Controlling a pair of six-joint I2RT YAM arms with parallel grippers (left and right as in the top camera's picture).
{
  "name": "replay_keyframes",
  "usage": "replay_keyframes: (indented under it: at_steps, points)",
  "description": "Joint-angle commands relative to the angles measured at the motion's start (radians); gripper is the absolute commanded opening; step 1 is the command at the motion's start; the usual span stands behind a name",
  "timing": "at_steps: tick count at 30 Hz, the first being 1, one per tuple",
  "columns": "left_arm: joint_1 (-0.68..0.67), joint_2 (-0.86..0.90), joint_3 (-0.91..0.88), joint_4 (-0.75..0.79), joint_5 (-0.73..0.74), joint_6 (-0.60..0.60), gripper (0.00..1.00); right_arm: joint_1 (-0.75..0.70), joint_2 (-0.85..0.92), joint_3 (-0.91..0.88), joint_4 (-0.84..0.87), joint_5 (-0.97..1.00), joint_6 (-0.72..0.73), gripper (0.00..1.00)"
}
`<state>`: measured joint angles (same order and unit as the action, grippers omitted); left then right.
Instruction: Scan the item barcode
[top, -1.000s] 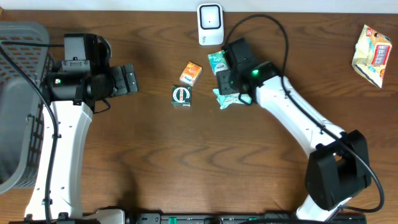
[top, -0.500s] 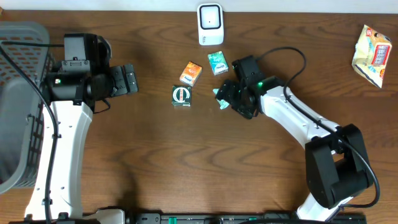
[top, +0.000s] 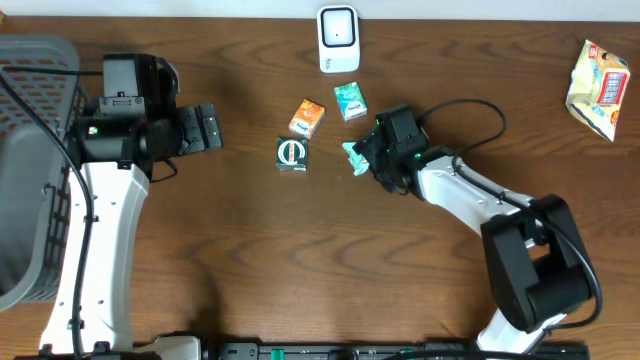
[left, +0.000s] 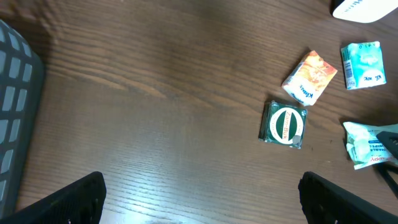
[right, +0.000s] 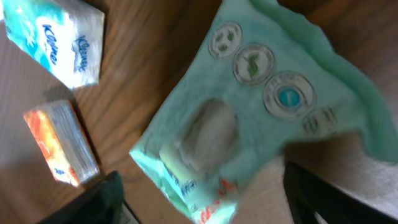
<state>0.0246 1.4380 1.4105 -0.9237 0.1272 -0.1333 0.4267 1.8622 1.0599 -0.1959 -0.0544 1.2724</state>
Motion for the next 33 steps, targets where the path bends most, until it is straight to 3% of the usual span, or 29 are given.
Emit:
replay_keyframes:
  at_steps: [1, 3, 5, 7, 9, 16, 25, 28, 29, 33]
  points:
    - [0.003, -0.001, 0.002, -0.003, -0.009, 0.002, 0.98, 0.007, 0.062, -0.010, 0.034, 0.018, 0.028, 0.64]
    - [0.003, 0.000, 0.002, -0.003, -0.009, 0.002, 0.98, 0.007, 0.089, -0.010, 0.055, 0.017, 0.028, 0.55]
    - [0.003, -0.001, 0.002, -0.003, -0.009, 0.002, 0.98, 0.007, 0.117, -0.010, 0.082, 0.005, 0.003, 0.25]
    - [0.003, -0.001, 0.002, -0.003, -0.009, 0.002, 0.98, 0.005, 0.130, -0.009, 0.116, -0.007, -0.096, 0.18]
    - [0.003, 0.000, 0.002, -0.003, -0.009, 0.002, 0.98, 0.003, 0.131, -0.008, 0.134, -0.009, -0.237, 0.02]
    - [0.003, -0.001, 0.002, -0.003, -0.009, 0.002, 0.98, -0.031, 0.037, 0.016, 0.132, -0.084, -0.637, 0.02]
    - [0.003, -0.001, 0.002, -0.003, -0.009, 0.002, 0.98, -0.068, -0.156, 0.019, 0.121, -0.189, -0.679, 0.01]
    - [0.003, -0.001, 0.002, -0.003, -0.009, 0.002, 0.98, -0.060, -0.166, 0.019, 0.161, -0.255, -0.783, 0.01]
    - [0.003, 0.000, 0.002, -0.003, -0.009, 0.002, 0.98, -0.057, -0.165, 0.019, 0.185, -0.332, -0.881, 0.01]
    - [0.003, 0.000, 0.002, -0.003, -0.009, 0.002, 0.98, -0.058, -0.165, 0.019, 0.171, -0.446, -0.987, 0.01]
